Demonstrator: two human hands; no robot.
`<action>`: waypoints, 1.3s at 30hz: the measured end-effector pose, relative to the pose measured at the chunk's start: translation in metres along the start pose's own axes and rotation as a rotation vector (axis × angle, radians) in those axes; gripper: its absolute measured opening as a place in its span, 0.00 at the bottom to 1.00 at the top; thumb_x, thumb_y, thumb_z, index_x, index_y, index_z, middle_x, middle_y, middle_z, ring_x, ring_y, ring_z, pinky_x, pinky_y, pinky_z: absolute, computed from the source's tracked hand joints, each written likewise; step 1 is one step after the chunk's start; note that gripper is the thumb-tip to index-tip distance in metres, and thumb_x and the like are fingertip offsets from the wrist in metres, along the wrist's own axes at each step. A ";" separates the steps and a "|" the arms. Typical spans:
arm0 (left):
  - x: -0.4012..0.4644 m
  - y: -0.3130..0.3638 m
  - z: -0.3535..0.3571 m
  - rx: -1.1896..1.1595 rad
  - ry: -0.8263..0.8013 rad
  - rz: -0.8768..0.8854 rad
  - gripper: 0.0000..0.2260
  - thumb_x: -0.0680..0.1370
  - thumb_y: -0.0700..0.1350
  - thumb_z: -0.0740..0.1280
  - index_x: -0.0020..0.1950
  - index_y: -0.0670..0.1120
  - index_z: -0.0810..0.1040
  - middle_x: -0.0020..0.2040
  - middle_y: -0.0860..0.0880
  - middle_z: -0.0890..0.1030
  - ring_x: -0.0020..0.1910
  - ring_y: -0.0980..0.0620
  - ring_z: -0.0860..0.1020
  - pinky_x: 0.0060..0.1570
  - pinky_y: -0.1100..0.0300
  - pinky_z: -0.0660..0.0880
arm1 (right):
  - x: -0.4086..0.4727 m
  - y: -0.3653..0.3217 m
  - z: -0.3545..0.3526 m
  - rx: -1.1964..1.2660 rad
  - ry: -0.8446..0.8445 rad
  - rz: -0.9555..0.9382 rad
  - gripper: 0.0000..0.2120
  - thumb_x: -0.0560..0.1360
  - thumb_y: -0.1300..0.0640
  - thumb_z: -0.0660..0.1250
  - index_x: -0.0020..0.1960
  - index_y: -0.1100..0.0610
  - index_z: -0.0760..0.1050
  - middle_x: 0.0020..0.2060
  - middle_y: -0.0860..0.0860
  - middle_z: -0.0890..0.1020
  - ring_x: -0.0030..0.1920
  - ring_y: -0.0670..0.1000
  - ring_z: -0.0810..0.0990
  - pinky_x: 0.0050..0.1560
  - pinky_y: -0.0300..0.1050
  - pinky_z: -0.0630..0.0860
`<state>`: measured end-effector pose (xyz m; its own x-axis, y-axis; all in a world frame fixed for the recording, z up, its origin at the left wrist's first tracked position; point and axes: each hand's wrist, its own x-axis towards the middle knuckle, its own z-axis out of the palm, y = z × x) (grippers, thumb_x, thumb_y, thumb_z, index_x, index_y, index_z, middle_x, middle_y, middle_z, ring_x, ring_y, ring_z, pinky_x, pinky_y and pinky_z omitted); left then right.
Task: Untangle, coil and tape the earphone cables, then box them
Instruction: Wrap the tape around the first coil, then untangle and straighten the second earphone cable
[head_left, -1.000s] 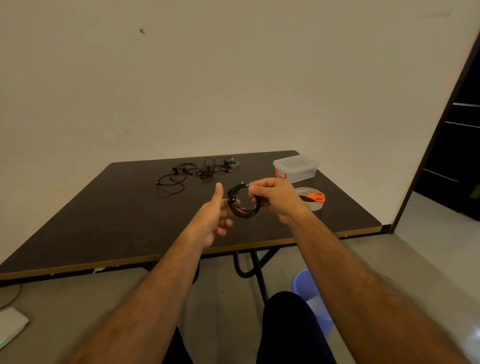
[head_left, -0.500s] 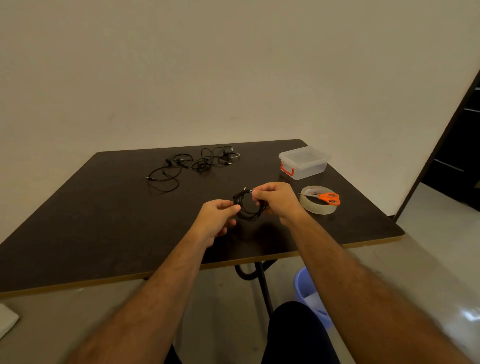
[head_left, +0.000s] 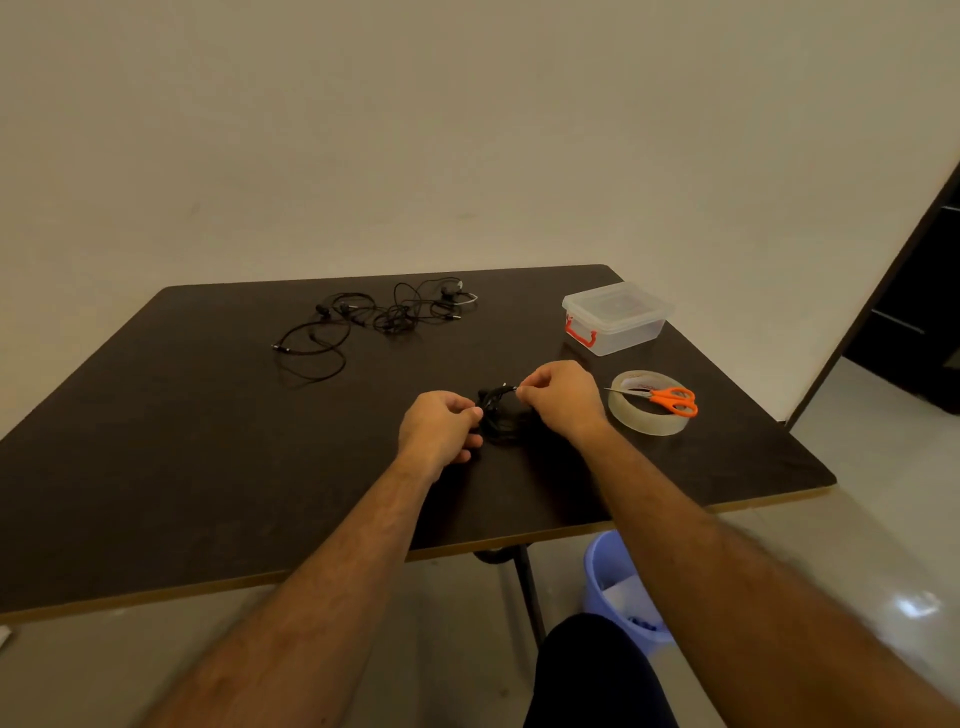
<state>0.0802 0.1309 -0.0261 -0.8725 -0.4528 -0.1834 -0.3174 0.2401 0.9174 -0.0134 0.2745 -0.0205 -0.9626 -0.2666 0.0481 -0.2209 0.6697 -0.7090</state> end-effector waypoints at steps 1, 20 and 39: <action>0.000 -0.001 0.000 0.000 0.004 0.002 0.10 0.80 0.44 0.67 0.62 0.49 0.78 0.50 0.51 0.81 0.44 0.55 0.83 0.37 0.62 0.78 | 0.001 0.001 0.001 -0.049 0.001 -0.008 0.05 0.77 0.54 0.69 0.52 0.52 0.82 0.46 0.49 0.83 0.45 0.45 0.79 0.49 0.43 0.78; -0.018 -0.006 -0.035 0.058 0.151 0.158 0.08 0.80 0.45 0.67 0.59 0.50 0.79 0.47 0.55 0.80 0.43 0.57 0.82 0.37 0.61 0.79 | -0.021 -0.008 -0.005 -0.142 0.164 -0.099 0.08 0.79 0.53 0.66 0.56 0.53 0.80 0.50 0.49 0.83 0.47 0.44 0.79 0.54 0.44 0.77; 0.046 -0.028 -0.153 0.578 0.406 0.281 0.14 0.80 0.46 0.67 0.65 0.50 0.78 0.59 0.51 0.81 0.58 0.52 0.78 0.57 0.55 0.74 | 0.014 -0.114 0.098 -0.252 -0.057 -0.376 0.16 0.77 0.49 0.68 0.64 0.51 0.76 0.62 0.51 0.75 0.57 0.49 0.77 0.56 0.45 0.75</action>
<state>0.1060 -0.0281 -0.0062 -0.7798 -0.5618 0.2763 -0.3454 0.7541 0.5586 0.0133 0.1266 -0.0079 -0.7999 -0.5561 0.2256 -0.5912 0.6654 -0.4558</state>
